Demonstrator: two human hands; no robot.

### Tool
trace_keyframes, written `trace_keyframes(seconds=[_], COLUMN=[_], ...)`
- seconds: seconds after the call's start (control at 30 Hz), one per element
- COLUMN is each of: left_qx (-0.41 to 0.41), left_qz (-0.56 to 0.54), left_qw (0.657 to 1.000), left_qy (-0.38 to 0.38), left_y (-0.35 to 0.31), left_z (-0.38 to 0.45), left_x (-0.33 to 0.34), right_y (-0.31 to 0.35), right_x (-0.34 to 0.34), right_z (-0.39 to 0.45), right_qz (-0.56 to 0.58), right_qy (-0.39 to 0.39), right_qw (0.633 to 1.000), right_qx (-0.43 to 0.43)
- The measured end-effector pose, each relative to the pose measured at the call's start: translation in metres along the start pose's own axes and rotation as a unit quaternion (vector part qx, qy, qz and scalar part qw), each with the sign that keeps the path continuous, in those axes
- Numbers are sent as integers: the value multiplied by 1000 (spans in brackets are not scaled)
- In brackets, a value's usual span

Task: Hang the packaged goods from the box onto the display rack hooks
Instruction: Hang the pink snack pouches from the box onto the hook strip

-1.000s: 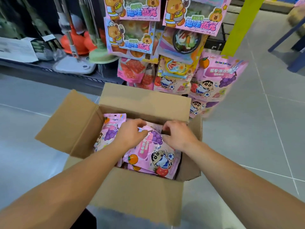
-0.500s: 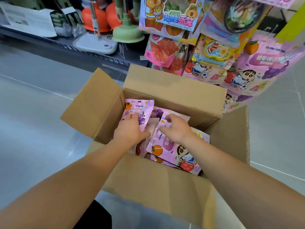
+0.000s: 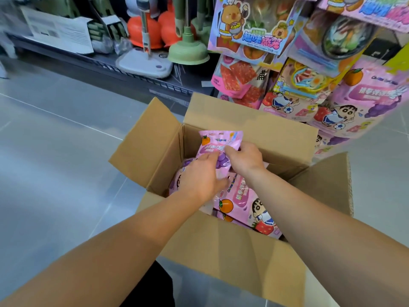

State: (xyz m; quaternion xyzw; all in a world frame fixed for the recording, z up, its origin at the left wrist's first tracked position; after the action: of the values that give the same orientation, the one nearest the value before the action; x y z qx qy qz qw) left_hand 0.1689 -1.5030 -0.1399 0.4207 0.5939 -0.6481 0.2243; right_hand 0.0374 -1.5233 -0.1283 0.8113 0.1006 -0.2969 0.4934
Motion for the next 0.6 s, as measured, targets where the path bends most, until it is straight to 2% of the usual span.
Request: trace_keyframes(seconds=[0.1, 0.17, 0.23, 0.3, 0.5, 0.6], left_qx=[-21, -71, -133, -158, -185, -152], left_qz=[-116, -157, -221, -315, -460, -509], left_qw=[993, 984, 966, 935, 867, 847], left_qy=[-6, -35, -37, -30, -45, 9], left_y=[3, 9, 8, -10, -67, -100], left_z=[6, 16, 30, 42, 80, 91], left_x=[-22, -39, -54, -69, -102, -105], right_y=[6, 14, 24, 40, 58, 52], right_x=[-21, -39, -58, -83, -161, -192], right_z=[0, -3, -5, -13, -7, -2], right_qz=[15, 25, 35, 52, 125, 164], right_qy=[-13, -1, 13, 21, -11, -39], right_qw=[1000, 1000, 999, 998, 990, 984], right_qx=[-3, -9, -25, -40, -59, -52])
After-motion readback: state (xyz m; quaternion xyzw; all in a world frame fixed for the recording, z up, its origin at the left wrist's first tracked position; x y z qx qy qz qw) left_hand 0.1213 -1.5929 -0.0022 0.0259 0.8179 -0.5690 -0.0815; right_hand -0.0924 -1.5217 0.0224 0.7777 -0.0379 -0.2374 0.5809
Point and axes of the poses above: each hand's wrist, its own z-axis towards the middle knuckle, its own x-axis out of the palm, y = z × x, the point moved 3 cm from there along z, towards the middle knuckle, and after that the axes turned 2 degrees about -y, right-handed, at the moved point
